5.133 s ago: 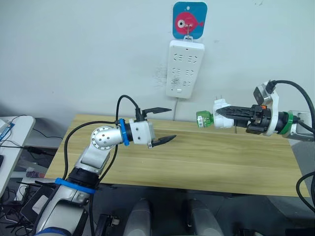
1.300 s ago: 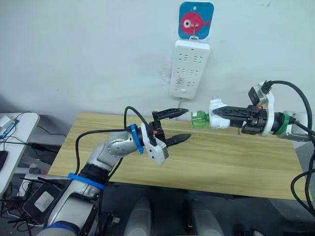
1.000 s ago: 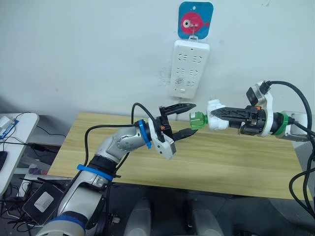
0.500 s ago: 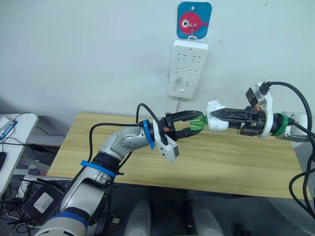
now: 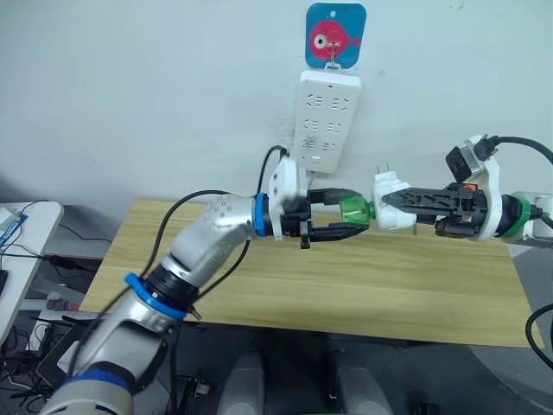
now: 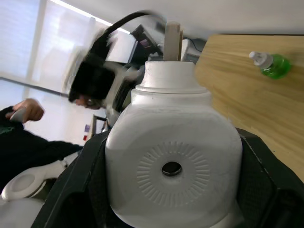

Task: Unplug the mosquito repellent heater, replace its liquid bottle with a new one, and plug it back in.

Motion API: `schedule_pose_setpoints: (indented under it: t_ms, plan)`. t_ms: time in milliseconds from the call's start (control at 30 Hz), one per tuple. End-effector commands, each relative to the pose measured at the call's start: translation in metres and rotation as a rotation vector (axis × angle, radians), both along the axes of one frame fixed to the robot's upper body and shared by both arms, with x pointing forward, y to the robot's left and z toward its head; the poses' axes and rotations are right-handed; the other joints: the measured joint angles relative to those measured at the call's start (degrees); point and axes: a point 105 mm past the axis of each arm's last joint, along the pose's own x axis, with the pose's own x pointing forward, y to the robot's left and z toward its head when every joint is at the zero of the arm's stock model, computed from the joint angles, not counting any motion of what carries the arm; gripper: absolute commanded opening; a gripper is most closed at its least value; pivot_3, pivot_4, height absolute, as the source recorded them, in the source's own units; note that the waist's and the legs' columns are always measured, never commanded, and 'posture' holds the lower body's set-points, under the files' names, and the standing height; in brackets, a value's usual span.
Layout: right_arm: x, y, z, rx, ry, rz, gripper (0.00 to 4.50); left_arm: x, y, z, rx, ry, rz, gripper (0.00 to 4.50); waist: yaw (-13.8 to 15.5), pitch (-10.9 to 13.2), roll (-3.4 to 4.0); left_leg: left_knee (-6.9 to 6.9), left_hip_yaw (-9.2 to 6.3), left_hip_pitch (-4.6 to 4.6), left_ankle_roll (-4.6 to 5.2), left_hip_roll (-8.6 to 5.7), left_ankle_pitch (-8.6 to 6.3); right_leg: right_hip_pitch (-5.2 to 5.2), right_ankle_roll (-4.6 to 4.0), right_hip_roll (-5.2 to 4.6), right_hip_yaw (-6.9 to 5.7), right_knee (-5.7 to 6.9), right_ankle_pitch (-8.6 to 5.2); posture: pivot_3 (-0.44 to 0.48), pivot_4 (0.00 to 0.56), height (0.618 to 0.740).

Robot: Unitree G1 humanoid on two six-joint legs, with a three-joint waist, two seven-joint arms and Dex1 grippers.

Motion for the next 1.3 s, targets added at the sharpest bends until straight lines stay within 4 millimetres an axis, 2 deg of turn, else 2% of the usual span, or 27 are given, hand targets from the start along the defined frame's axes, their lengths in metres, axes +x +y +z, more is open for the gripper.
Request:
schedule_pose_setpoints:
  t_ms: [33, 167, 400, 433, 500, 567, 633, 700, 833, 933, 1133, 1300]
  plan:
    - [-0.006, 0.005, -0.004, -0.037, 0.006, 0.038, 2.98, -0.010, 0.013, 0.025, -0.107, 0.374, -0.178, 2.25, -0.48, 0.01, -0.01, 0.00, -0.02, 0.00, 0.00, -0.02, 0.00, 0.00, 0.05, 0.02, -0.03, 0.00, -0.04, 0.038, 0.235, 0.740]
    - [-0.004, 0.001, -0.003, -0.044, 0.001, 0.014, 2.98, -0.005, 0.026, 0.008, -0.110, 0.552, -0.180, 2.25, -1.06, 0.02, -0.01, -0.02, 0.02, -0.02, 0.00, -0.09, 0.00, -0.05, -0.02, 0.15, -0.04, 0.00, -0.05, 0.019, 0.232, 0.740]
    - [0.004, -0.018, -0.013, -0.102, 0.029, -0.114, 2.98, -0.014, 0.051, -0.026, -0.030, 0.639, -0.105, 2.25, -1.07, 0.04, 0.01, -0.05, 0.09, -0.01, -0.01, -0.05, 0.00, -0.10, -0.09, 0.27, 0.01, 0.03, -0.08, 0.008, 0.245, 0.740]
    - [0.008, -0.024, -0.021, -0.141, 0.038, -0.162, 2.98, -0.016, 0.055, -0.029, -0.019, 0.633, -0.091, 2.25, -1.07, 0.04, 0.00, -0.04, 0.12, 0.00, -0.01, -0.05, 0.00, -0.08, -0.09, 0.27, 0.02, 0.03, -0.08, 0.008, 0.245, 0.740]
    - [0.020, -0.042, -0.048, -0.313, 0.049, -0.289, 2.98, -0.022, 0.062, -0.030, -0.018, 0.621, -0.072, 2.25, -1.07, 0.04, 0.00, -0.04, 0.26, 0.00, -0.02, -0.06, 0.00, -0.09, -0.09, 0.25, 0.09, 0.02, -0.08, 0.010, 0.249, 0.740]
    - [0.035, -0.073, -0.092, -0.593, 0.060, -0.467, 2.98, -0.026, 0.067, -0.028, -0.030, 0.617, -0.057, 2.25, -1.01, 0.05, -0.02, -0.04, 0.30, 0.00, -0.02, -0.03, 0.00, -0.09, -0.08, 0.22, 0.10, -0.01, -0.08, 0.019, 0.254, 0.740]
    - [0.043, -0.106, -0.123, -0.814, 0.061, -0.595, 2.98, -0.030, 0.068, -0.030, -0.019, 0.603, -0.047, 2.25, -0.74, 0.09, -0.01, -0.04, 0.32, -0.01, -0.02, -0.03, 0.00, -0.09, -0.07, 0.14, 0.09, -0.01, -0.09, 0.039, 0.257, 0.740]
    - [0.046, -0.126, -0.141, -0.933, 0.058, -0.657, 2.98, -0.031, 0.066, -0.032, -0.016, 0.596, -0.030, 2.25, -0.65, 0.11, 0.01, -0.03, 0.46, -0.01, -0.03, -0.06, 0.00, -0.11, -0.05, 0.06, 0.16, 0.00, -0.10, 0.058, 0.261, 0.740]
    - [0.049, -0.153, -0.165, -1.058, 0.064, -0.719, 2.98, -0.030, 0.066, -0.033, -0.023, 0.593, 0.001, 2.25, -0.67, 0.14, 0.01, -0.03, 0.69, 0.02, -0.03, -0.08, 0.00, -0.12, -0.05, 0.00, 0.32, 0.00, -0.08, 0.081, 0.268, 0.740]
    - [0.049, -0.162, -0.178, -1.100, 0.098, -0.732, 2.98, -0.034, 0.068, -0.032, -0.024, 0.592, 0.001, 2.25, -0.67, 0.15, 0.00, -0.06, 0.68, 0.04, -0.03, -0.08, 0.00, -0.12, -0.06, 0.04, 0.30, 0.00, -0.08, 0.090, 0.270, 0.740]
    - [0.049, -0.163, -0.193, -1.113, 0.148, -0.698, 2.98, -0.034, 0.070, -0.035, -0.014, 0.591, 0.028, 2.25, -0.65, 0.18, 0.02, -0.08, 0.65, 0.08, -0.03, -0.07, 0.00, -0.11, -0.08, 0.11, 0.31, 0.02, -0.07, 0.106, 0.273, 0.740]
    - [0.049, -0.170, -0.199, -1.156, 0.146, -0.686, 2.98, -0.035, 0.070, -0.034, -0.015, 0.588, 0.025, 2.25, 0.10, 0.19, 0.02, -0.08, 0.67, 0.07, -0.03, -0.09, 0.00, -0.10, -0.07, 0.08, 0.31, 0.00, -0.07, 0.108, 0.271, 0.740]
